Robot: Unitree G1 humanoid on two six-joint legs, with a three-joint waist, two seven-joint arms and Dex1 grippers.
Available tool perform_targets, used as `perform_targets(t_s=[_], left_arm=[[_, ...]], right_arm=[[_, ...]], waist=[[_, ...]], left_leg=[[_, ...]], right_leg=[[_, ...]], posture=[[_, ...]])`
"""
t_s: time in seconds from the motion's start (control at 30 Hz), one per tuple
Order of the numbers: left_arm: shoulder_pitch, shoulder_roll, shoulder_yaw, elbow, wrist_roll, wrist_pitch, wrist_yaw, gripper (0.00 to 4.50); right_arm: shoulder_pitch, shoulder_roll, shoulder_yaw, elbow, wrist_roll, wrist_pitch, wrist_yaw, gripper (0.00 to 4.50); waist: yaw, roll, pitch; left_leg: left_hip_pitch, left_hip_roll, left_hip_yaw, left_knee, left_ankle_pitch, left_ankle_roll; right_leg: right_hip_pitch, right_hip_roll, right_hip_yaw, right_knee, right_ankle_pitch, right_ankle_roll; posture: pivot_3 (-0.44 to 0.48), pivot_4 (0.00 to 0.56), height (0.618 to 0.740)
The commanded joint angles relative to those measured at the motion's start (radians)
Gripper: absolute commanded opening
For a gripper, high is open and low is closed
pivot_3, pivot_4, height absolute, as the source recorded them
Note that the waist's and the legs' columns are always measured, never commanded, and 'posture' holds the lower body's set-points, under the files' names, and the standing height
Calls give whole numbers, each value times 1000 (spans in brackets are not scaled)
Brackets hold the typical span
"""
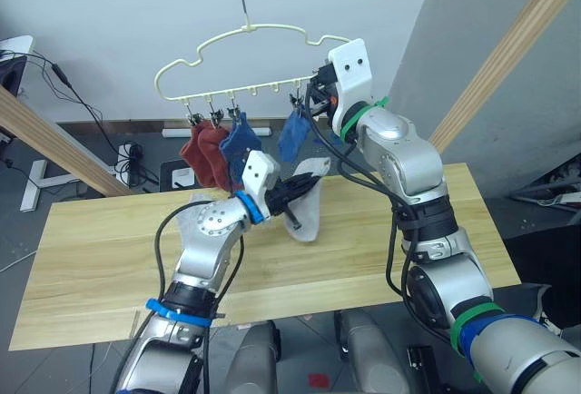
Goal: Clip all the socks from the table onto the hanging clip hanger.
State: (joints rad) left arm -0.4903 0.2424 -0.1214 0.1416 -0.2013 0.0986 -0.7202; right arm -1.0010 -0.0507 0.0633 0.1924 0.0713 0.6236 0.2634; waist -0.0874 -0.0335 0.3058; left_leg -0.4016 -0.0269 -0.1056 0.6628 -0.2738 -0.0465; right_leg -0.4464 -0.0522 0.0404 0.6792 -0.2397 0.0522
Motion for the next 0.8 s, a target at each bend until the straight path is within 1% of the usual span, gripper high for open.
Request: perform_targets(t_s=[0.03,0.2,0.4,0.53,0.8], left_arm=[[-54,-44,16,64,53,-81,105,12],[-98,-92,16,132,78,-133,166,12],[-151,-119,43,187,89,-178,234,12],[-164,-118,60,200,82,-185,245,12],[-160,-127,70,168,66,-160,253,12]], right_arm=[[-10,3,3,-48,12,-4,6,0],[-5,6,3,-56,13,4,4,0],[2,5,5,-69,15,20,6,0],[8,3,6,-77,14,28,8,0],[16,6,5,-86,17,43,12,0]], waist=[[0,0,0],[-1,0,0],[0,0,0],[-1,0,0],[0,0,0]], left_leg=[[0,0,0,0,0,0],[0,0,0,0,0,0],[0,0,0,0,0,0],[0,0,0,0,0,0],[0,-1,0,0,0,0]], right_leg=[[0,0,0,0,0,0],[0,0,0,0,0,0],[0,0,0,0,0,0],[0,1,0,0,0,0],[0,1,0,0,0,0]], posture=[[-86,299,740],[-91,302,740],[-95,304,740],[-97,305,740],[-92,309,740]])
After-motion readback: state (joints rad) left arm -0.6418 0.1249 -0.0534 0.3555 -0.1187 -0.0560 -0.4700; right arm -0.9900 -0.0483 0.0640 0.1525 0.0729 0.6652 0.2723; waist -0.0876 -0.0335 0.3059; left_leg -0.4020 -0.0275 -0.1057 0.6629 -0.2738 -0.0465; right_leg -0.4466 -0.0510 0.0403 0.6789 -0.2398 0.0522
